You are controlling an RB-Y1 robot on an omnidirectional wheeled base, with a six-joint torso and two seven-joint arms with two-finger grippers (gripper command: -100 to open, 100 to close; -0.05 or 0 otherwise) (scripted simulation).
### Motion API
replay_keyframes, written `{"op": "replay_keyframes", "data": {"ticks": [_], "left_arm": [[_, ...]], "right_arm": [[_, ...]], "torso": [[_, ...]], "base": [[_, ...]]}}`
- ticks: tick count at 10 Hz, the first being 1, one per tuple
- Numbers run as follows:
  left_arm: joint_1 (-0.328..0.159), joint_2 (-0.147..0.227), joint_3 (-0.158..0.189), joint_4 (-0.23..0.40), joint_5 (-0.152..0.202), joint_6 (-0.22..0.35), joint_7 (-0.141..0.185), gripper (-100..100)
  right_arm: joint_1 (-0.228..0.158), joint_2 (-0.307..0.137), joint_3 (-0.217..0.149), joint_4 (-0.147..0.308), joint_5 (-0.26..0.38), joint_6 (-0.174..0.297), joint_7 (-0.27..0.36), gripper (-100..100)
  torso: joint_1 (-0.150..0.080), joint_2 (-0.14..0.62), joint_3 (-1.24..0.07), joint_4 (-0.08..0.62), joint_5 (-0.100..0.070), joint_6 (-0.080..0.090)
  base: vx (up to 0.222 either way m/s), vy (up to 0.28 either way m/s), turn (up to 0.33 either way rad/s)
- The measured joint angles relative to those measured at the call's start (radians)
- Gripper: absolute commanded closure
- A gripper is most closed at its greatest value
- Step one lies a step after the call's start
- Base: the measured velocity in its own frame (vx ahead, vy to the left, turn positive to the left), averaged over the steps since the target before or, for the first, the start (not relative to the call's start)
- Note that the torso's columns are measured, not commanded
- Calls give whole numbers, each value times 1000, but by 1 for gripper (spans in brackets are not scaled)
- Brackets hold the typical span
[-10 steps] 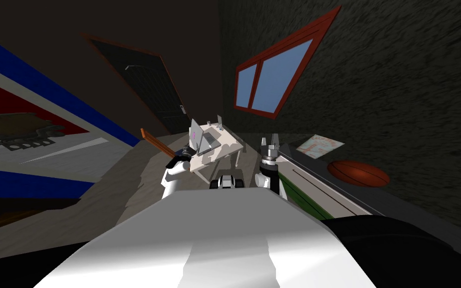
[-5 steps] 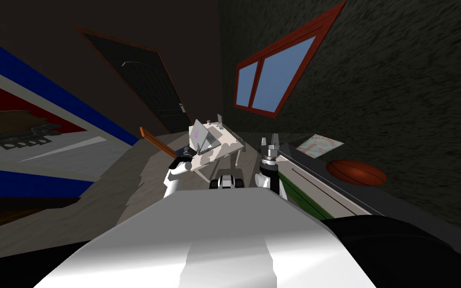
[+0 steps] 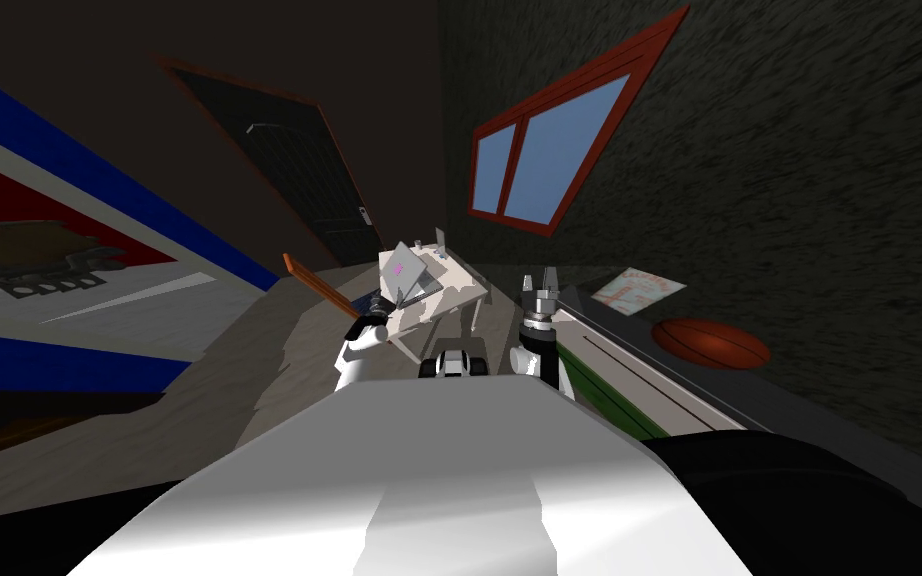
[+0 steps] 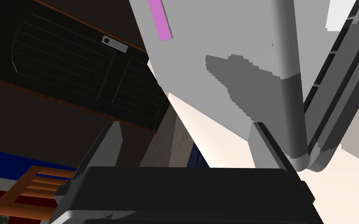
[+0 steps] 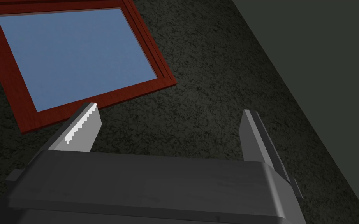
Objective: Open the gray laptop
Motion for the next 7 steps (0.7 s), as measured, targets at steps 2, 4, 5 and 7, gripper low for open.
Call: {"op": "replay_keyframes", "data": {"ticks": [2, 4, 5, 7], "left_arm": [[-12, -44, -4, 34, 1, -30, 0, -100], [-6, -79, -6, 33, 0, -42, -1, -100], [-6, -78, -6, 33, 0, -42, -1, 100], [-6, -69, -1, 25, -8, -25, -6, 100]], "right_arm": [[0, 0, 0, 0, 0, 0, 0, 0], [0, 0, 0, 0, 0, 0, 0, 0], [0, 0, 0, 0, 0, 0, 0, 0], [0, 0, 0, 0, 0, 0, 0, 0]], "torso": [[0, 0, 0, 0, 0, 0], [0, -1, -1, 0, 0, 0], [0, -1, 0, 0, 0, 0], [-2, -1, 0, 0, -1, 0]], "base": [[-13, 8, 5], [-3, 1, -1], [0, 0, 0], [26, -62, 40]]}}
